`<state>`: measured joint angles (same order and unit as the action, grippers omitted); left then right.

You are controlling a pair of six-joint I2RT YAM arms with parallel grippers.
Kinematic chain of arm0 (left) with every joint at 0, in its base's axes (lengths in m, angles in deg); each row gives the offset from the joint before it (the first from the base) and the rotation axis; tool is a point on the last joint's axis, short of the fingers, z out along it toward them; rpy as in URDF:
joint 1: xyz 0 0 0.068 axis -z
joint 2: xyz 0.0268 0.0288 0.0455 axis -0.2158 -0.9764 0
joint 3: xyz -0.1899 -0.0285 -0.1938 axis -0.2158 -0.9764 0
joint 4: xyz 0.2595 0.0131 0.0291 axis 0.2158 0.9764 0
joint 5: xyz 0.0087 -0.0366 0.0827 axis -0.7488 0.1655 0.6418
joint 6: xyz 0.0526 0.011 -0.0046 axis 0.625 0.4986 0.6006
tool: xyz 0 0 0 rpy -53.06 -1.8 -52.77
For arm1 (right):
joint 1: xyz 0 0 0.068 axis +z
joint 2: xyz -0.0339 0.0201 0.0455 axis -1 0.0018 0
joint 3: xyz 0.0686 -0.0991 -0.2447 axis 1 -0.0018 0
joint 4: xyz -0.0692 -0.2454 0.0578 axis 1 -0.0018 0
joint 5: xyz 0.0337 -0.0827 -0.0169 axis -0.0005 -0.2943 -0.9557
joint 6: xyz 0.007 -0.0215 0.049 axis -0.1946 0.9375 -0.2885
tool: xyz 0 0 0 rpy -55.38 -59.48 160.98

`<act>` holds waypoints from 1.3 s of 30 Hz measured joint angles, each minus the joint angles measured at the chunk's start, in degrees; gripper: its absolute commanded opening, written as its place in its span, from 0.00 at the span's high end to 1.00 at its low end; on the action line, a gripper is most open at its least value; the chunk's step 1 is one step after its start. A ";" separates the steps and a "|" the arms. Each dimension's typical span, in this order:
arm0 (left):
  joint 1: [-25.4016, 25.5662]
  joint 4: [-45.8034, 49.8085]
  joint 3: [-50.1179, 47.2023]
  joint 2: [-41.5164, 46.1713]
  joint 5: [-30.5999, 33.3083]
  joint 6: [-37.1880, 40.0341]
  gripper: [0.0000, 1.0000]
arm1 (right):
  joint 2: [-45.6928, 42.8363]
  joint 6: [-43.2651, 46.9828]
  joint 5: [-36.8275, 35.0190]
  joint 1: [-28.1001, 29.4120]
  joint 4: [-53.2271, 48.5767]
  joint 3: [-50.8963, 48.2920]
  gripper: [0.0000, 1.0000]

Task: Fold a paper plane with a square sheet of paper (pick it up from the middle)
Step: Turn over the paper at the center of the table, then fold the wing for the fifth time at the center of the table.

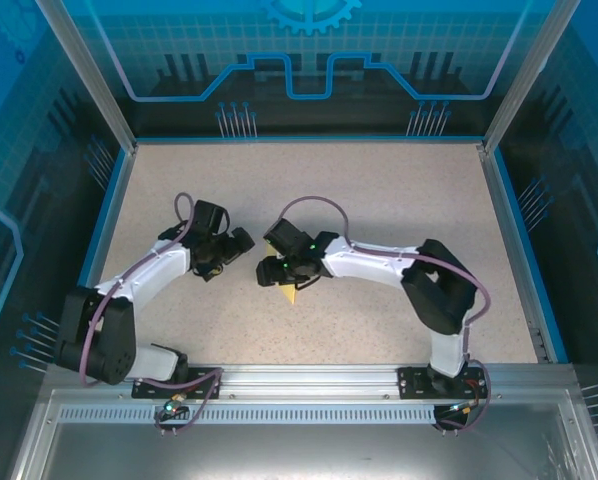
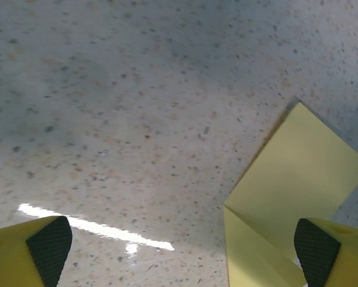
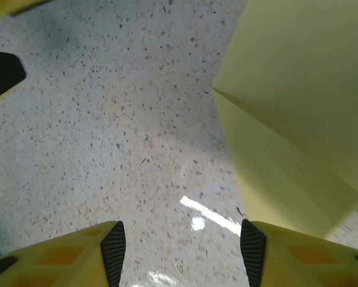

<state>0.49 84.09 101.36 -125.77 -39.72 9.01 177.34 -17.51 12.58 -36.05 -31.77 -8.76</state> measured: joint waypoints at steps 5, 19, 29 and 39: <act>-0.42 -0.22 -0.74 1.40 -0.02 -0.04 0.01 | 5.88 1.22 -2.29 0.11 -3.96 4.74 0.45; -0.44 -0.24 -1.22 1.40 -0.74 0.20 0.01 | 1.16 15.76 -0.98 -2.25 -6.64 -5.35 0.45; -0.17 -3.56 -2.47 1.36 -7.52 0.22 0.02 | -12.44 18.80 5.95 -10.32 -4.39 -17.38 0.44; 6.91 -8.68 -3.30 -0.68 -13.20 -0.02 0.02 | -16.52 6.23 5.66 -11.58 2.49 -21.86 0.46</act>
<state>7.40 75.42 98.06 -126.45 -52.93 8.99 160.82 -11.28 18.24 -47.63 -29.28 -30.61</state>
